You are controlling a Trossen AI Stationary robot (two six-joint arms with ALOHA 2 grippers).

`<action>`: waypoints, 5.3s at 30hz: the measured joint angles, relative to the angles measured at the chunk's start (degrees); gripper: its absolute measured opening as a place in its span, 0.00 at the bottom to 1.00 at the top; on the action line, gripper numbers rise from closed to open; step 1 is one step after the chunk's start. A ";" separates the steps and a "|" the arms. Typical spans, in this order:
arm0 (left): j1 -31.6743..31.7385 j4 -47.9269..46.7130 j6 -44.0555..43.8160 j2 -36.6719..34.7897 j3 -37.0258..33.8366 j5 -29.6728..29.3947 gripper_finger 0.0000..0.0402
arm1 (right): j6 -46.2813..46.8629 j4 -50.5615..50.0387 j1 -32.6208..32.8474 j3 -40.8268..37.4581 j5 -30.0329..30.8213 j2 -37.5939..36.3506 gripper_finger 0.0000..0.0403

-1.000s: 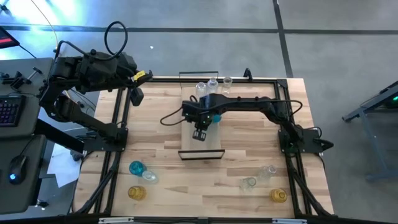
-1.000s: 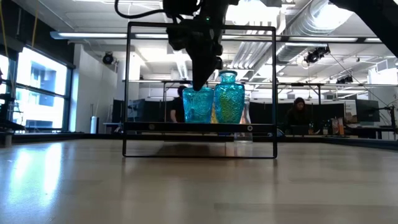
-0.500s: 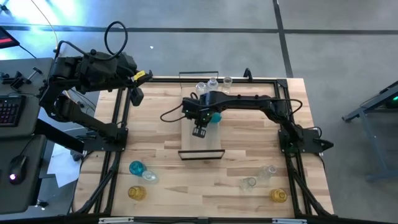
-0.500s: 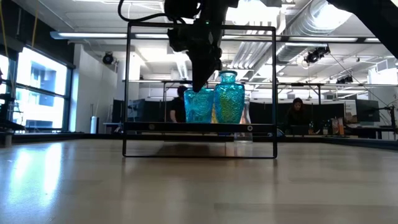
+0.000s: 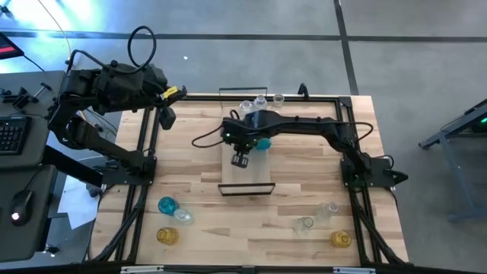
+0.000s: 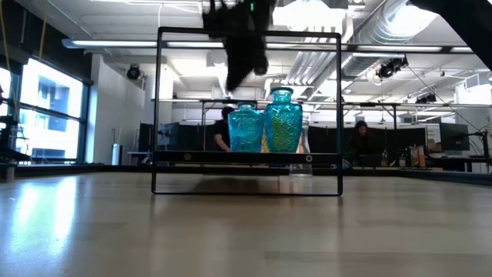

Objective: Sort vases onto shelf
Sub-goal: Put the right blue flower vase on the shelf aligned with the other blue flower vase, then put the bottom left yellow flower vase on the shelf aligned with the other yellow flower vase

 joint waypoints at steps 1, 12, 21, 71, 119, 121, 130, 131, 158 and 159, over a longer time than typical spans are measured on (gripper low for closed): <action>0.01 -0.01 0.03 0.00 0.00 0.00 0.00 | 0.60 -0.62 0.60 2.33 1.35 -0.28 0.00; 0.03 -6.17 0.09 0.05 0.00 -0.01 0.00 | 22.74 -15.79 5.41 -0.56 27.82 -18.76 0.00; -0.03 -8.85 -3.91 -1.20 -10.28 4.73 0.00 | 38.38 -21.43 8.60 -9.22 38.06 -34.59 0.00; -42.11 27.43 -52.77 -1.95 -47.78 41.53 0.00 | 24.64 -21.37 16.64 -40.59 16.02 -60.91 0.00; -53.71 18.24 -57.97 10.91 -47.80 44.36 0.64 | 24.47 -19.68 16.64 -40.57 16.59 -60.87 0.00; -53.71 18.39 -57.92 11.76 -47.80 46.77 0.64 | 24.38 -19.68 16.64 -40.57 16.59 -60.87 0.00; -53.69 17.96 -61.51 11.97 -47.80 40.02 0.70 | 24.60 -19.70 16.64 -40.57 16.59 -60.87 0.00; -53.66 17.77 -61.48 11.97 -47.80 39.62 0.70 | 24.71 -19.68 16.63 -40.57 16.58 -60.87 0.00; -54.66 17.27 -60.36 14.73 -52.00 35.78 0.72 | 26.46 -19.64 16.62 -40.57 15.90 -60.87 0.00; -54.65 17.27 -60.45 14.73 -52.00 35.75 0.72 | 26.46 -19.64 16.62 -40.57 15.89 -60.87 0.00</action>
